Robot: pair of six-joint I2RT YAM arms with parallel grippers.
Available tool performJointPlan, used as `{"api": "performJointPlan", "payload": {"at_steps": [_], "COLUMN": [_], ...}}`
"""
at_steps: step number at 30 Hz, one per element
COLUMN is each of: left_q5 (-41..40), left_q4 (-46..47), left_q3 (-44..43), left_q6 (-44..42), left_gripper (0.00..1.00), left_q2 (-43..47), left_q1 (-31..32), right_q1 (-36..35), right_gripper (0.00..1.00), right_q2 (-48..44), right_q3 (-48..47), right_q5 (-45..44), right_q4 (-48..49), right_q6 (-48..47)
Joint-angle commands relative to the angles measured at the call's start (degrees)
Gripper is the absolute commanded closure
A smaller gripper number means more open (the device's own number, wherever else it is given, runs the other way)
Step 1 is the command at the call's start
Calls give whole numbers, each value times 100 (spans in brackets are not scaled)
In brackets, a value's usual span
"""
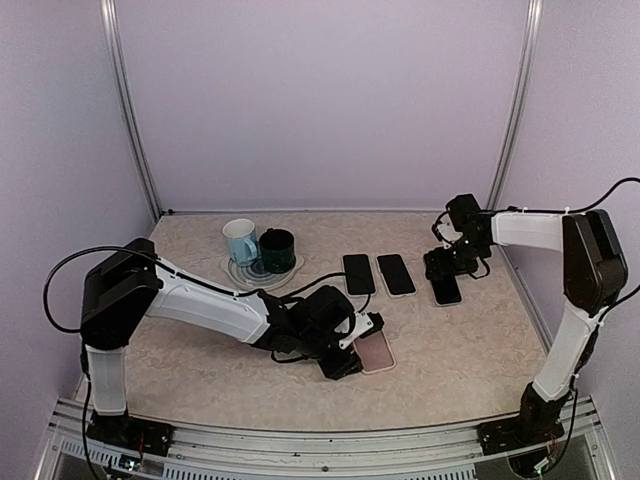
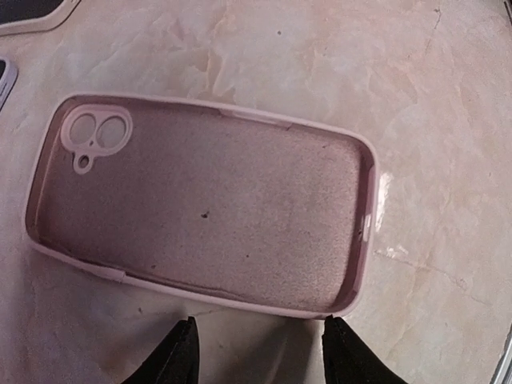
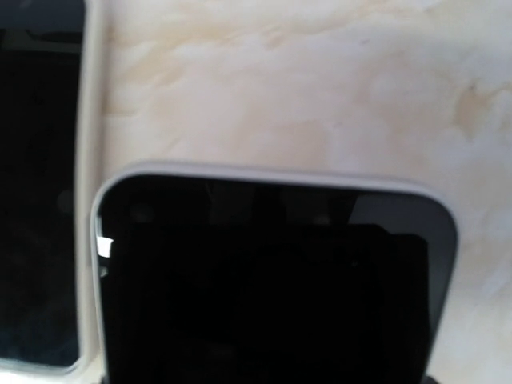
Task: Put the phone into the phone case
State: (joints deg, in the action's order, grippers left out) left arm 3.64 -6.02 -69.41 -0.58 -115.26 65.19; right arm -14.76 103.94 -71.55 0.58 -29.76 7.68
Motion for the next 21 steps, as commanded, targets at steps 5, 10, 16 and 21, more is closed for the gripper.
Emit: {"api": "performJointPlan", "payload": {"at_steps": [5,10,16,21], "left_q5": [611,736,-381,-1883], "left_q4": [498,1329,1792,1536], "left_q3": [-524,39,1090,1607], "left_q6": [-167,271,1335,1812], "left_gripper": [47,47,46,42], "left_q2": [-424,-19,1257,2086], "left_q1": [38,-85,-635,-947], "right_q1": [-580,-1426,-2478,-3334], "right_gripper": [42,42,42,43], "right_q2": [-916,-1344,-1735,-1859], "right_q3": [399,604,1105,1464], "right_q5": [-309,-592,-913,-1353], "right_q4": [441,419,637,1014], "right_q6": [416,722,1667,2525]}}
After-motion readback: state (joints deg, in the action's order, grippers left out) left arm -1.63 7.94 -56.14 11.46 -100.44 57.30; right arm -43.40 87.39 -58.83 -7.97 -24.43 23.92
